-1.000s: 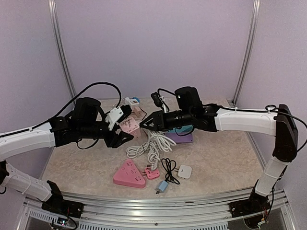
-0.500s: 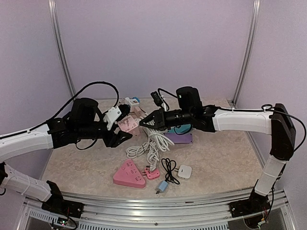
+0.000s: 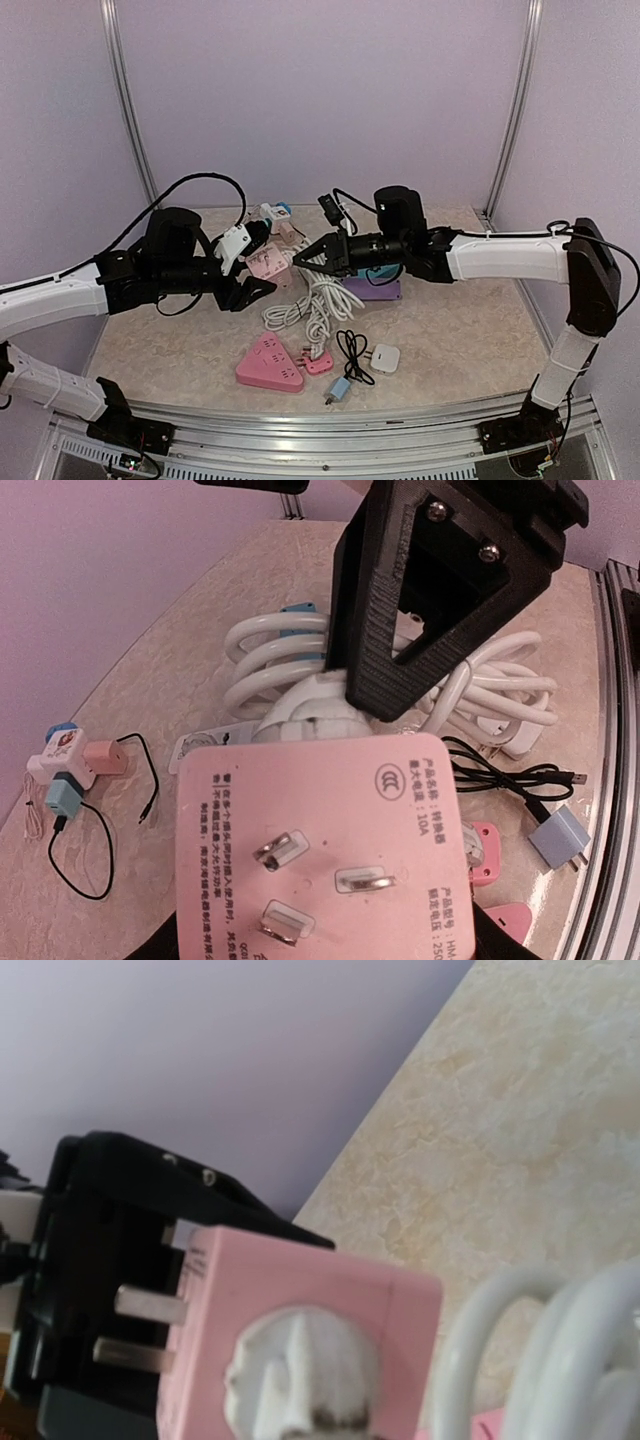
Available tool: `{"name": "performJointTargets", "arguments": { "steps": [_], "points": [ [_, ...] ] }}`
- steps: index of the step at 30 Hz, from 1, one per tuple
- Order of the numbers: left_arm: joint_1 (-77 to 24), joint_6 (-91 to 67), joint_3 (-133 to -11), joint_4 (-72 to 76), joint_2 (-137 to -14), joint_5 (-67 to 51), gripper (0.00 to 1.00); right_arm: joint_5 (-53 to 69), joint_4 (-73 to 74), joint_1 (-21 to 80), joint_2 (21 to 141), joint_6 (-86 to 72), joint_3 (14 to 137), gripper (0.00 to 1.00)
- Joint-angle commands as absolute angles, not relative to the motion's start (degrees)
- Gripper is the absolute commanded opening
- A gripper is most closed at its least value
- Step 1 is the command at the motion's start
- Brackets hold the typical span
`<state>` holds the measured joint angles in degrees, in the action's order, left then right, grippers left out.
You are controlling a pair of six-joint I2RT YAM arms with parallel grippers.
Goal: Pull the plug off the socket
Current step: Remove the plug from the socket.
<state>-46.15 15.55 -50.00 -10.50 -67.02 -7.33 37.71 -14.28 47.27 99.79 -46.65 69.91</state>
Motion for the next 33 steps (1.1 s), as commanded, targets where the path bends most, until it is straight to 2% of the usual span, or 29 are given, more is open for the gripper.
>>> {"name": "performJointTargets", "arguments": {
  "steps": [1,10,16,21,33],
  "points": [
    [-47.5,15.2,-50.1,-1.4,-63.3,-14.8,0.07,38.0,-17.3,46.4,98.2,-48.0,68.0,0.00],
    [-47.3,14.2,-51.3,-2.5,-64.3,-14.6,0.07,35.5,-14.6,46.4,97.3,-46.4,68.3,0.00],
    [-46.1,11.9,-54.4,-5.3,-67.4,-14.0,0.06,23.8,-5.4,48.0,95.8,-43.9,70.4,0.00],
    [-44.5,9.7,-55.4,-6.4,-69.1,-14.1,0.06,18.8,-4.7,49.8,94.8,-44.2,70.1,0.00],
    [-44.3,11.2,-53.9,-4.8,-67.7,-19.6,0.06,21.5,-7.0,49.5,94.2,-44.8,69.4,0.00]
  ]
}}
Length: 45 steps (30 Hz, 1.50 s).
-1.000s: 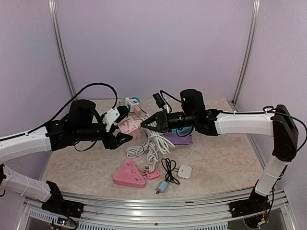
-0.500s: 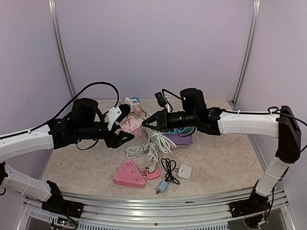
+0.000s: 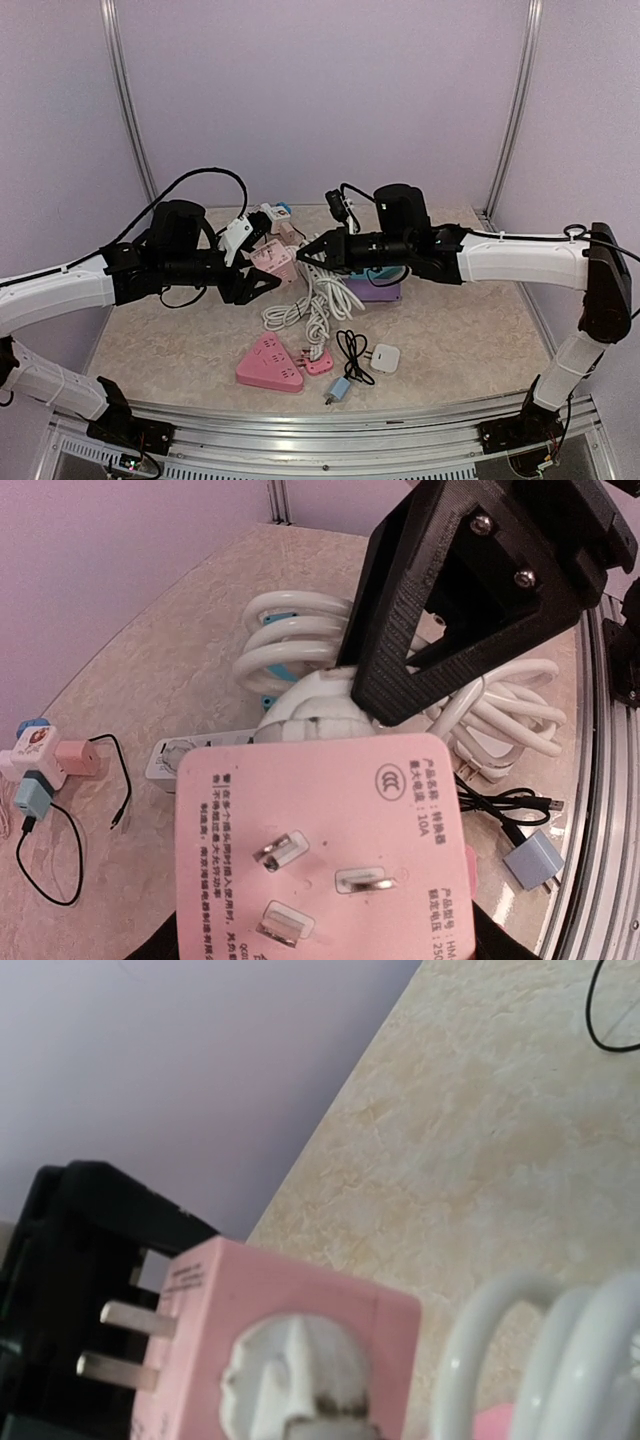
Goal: Pull the plug off the socket
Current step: Remove the plug from the socket.
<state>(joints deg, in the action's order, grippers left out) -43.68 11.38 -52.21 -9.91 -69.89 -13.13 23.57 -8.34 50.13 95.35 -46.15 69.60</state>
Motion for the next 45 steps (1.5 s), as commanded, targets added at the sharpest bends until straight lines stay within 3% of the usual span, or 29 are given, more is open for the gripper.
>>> {"name": "performJointTargets", "arguments": {
  "steps": [1,9,19,37,45],
  "points": [
    [-44.6,11.2,-53.3,-4.1,-67.3,-20.2,0.06,22.2,-7.9,49.2,94.1,-45.2,69.1,0.00],
    [-45.4,11.8,-52.3,-3.0,-65.4,-23.6,0.06,30.2,-15.4,46.9,93.6,-49.2,65.6,0.00],
    [-46.0,11.8,-52.6,-3.3,-65.6,-22.4,0.06,31.0,-15.4,46.3,93.7,-49.5,65.8,0.00],
    [-46.6,12.4,-57.3,-10.6,-71.7,-17.1,0.06,11.5,12.4,51.1,96.9,-38.7,80.9,0.00],
    [-46.6,12.4,-56.6,-9.6,-71.4,-17.1,0.05,15.4,6.5,50.1,95.2,-40.5,77.3,0.00]
  ]
}}
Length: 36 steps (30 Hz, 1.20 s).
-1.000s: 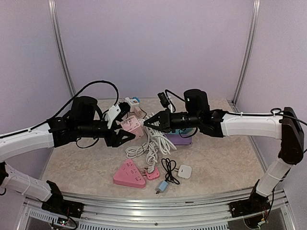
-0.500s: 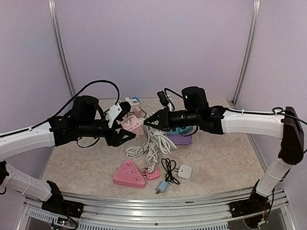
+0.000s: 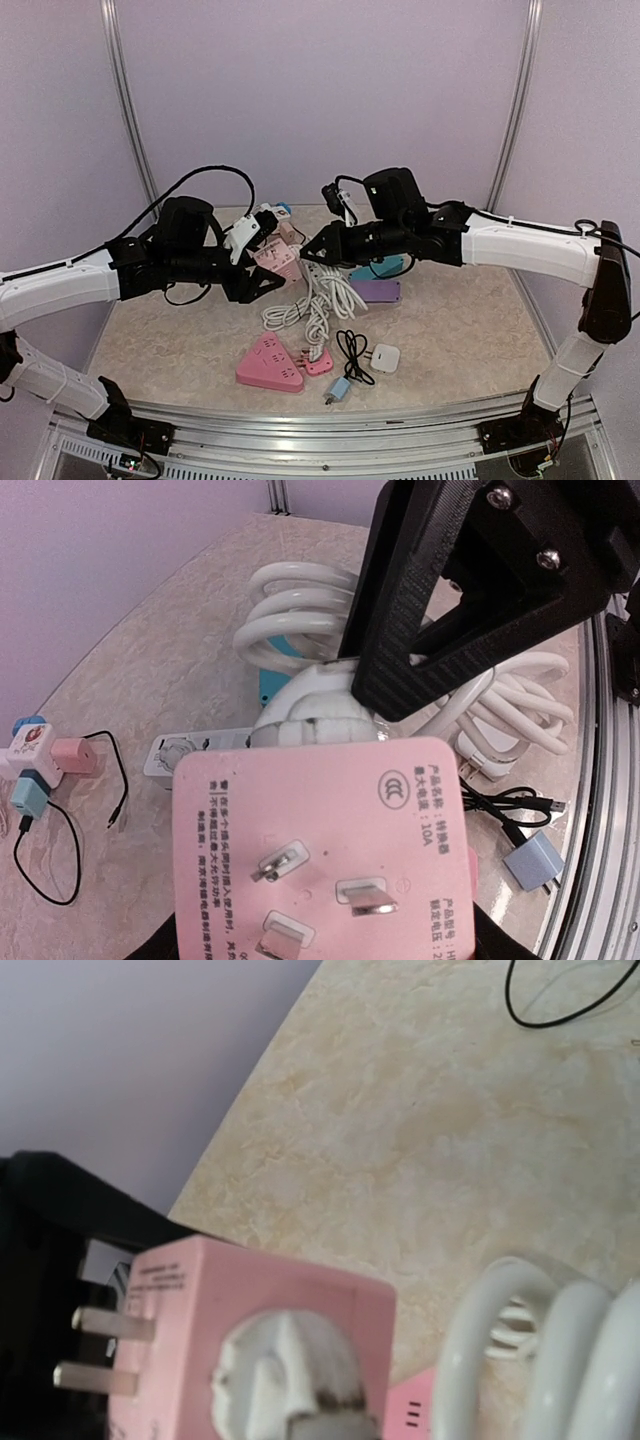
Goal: Pull the plug off the socket
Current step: Remove the plug from the socket.
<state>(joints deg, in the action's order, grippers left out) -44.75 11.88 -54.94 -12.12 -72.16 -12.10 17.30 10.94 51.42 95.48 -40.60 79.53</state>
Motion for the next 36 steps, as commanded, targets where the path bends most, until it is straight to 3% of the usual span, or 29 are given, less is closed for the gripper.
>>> {"name": "performJointTargets", "arguments": {
  "steps": [1,17,36],
  "points": [
    [-46.6,12.5,-56.3,-9.1,-71.0,-17.4,0.05,17.4,3.9,49.6,94.8,-41.6,75.7,0.00],
    [-46.8,11.9,-53.0,-4.3,-67.2,-20.5,0.05,31.5,-19.7,45.3,92.6,-55.2,64.7,0.00],
    [-46.7,11.5,-55.9,-8.2,-71.4,-16.2,0.04,6.5,14.5,52.3,95.8,-37.1,81.8,0.00]
  ]
}}
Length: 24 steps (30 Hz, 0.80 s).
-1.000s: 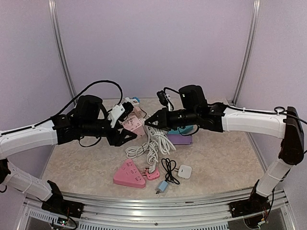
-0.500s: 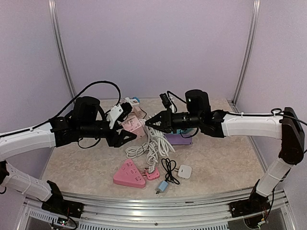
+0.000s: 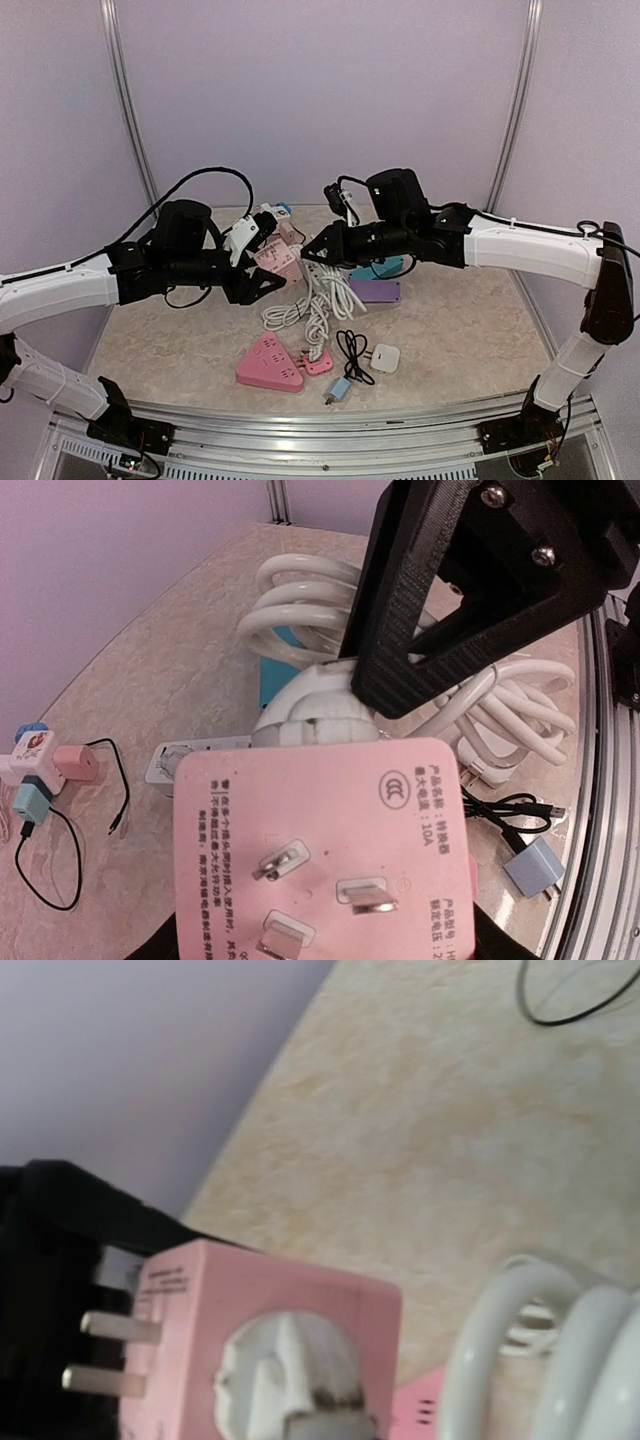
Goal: Pull the plug off the socket
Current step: Remove the plug from the socket.
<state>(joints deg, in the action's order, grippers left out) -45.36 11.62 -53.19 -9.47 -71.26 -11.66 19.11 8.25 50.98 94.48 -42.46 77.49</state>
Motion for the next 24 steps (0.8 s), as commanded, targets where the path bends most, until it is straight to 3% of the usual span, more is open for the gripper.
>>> {"name": "performJointTargets", "arguments": {
  "steps": [1,6,16,24],
  "points": [
    [-46.7,11.6,-55.9,-8.3,-71.5,-16.2,0.04,5.7,14.9,52.4,95.7,-36.8,82.0,0.00],
    [-46.7,11.6,-55.9,-8.3,-71.6,-16.5,0.05,7.0,12.9,52.2,94.4,-37.2,80.5,0.00],
    [-47.3,12.5,-53.4,-5.3,-68.2,-19.2,0.04,23.1,-6.6,46.5,89.8,-46.4,68.8,0.00],
    [-47.4,12.6,-53.3,-5.3,-67.9,-19.5,0.04,26.2,-10.0,45.6,90.2,-48.4,67.5,0.00]
  ]
}}
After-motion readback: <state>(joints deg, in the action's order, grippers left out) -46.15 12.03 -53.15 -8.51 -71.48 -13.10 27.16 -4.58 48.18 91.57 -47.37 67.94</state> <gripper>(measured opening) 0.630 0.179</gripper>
